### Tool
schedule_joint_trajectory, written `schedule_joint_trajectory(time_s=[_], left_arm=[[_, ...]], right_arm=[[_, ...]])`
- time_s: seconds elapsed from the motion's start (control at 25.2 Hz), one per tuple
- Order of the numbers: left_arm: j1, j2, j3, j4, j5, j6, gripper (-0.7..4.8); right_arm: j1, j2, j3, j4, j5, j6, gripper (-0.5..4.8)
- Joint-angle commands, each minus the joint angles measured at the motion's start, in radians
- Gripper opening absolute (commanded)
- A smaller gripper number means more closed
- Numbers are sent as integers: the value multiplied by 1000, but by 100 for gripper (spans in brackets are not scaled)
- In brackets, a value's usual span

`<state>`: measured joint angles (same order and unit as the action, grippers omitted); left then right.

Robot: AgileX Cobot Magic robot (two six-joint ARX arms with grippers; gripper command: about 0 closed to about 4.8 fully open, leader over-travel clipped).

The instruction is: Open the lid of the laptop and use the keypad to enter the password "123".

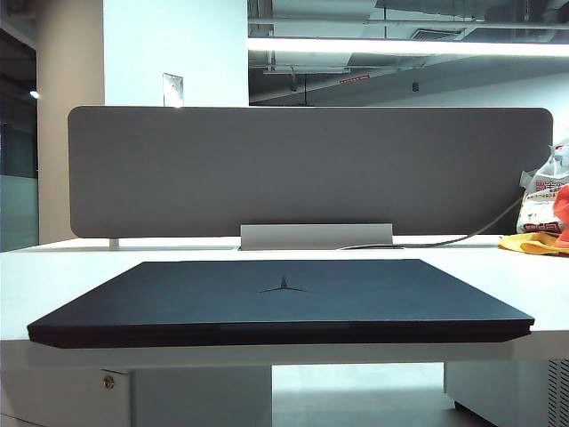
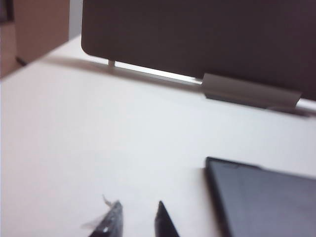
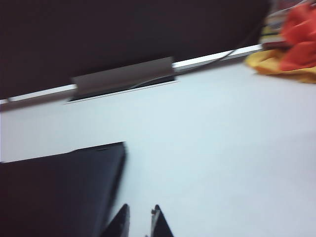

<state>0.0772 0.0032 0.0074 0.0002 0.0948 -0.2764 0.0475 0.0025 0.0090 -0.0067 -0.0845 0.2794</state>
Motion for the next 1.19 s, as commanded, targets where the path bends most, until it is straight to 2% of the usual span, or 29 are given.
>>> schedule_joint_trajectory(time_s=[0.04, 0.12, 0.24, 0.36, 0.44, 0.52, 0.83, 1.07, 1.19], left_arm=[[-1, 0, 0, 15, 22, -130, 89], [-1, 0, 0, 16, 28, -154, 89], [-1, 0, 5, 16, 147, -188, 81], [-7, 0, 30, -5, 261, -198, 21], [-21, 1, 57, -26, 263, -240, -5], [-44, 10, 98, -31, 263, -256, -5], [-174, 163, 305, -98, 253, -225, -5], [-270, 341, 417, -163, 262, -159, -5], [-315, 402, 451, -212, 262, -122, -5]], right_arm=[[1, 0, -4, 42, -48, 11, 63], [1, 0, -3, 51, -46, 15, 63], [3, 0, 8, 120, -97, 34, 63], [3, 0, 54, 143, -97, 34, 62], [3, 9, 103, 130, -90, 34, 62], [3, 34, 151, 114, -90, 33, 52], [29, 327, 394, 52, -129, 37, 52], [161, 607, 600, -87, -140, 43, 52], [242, 728, 645, -101, -165, 115, 54]])
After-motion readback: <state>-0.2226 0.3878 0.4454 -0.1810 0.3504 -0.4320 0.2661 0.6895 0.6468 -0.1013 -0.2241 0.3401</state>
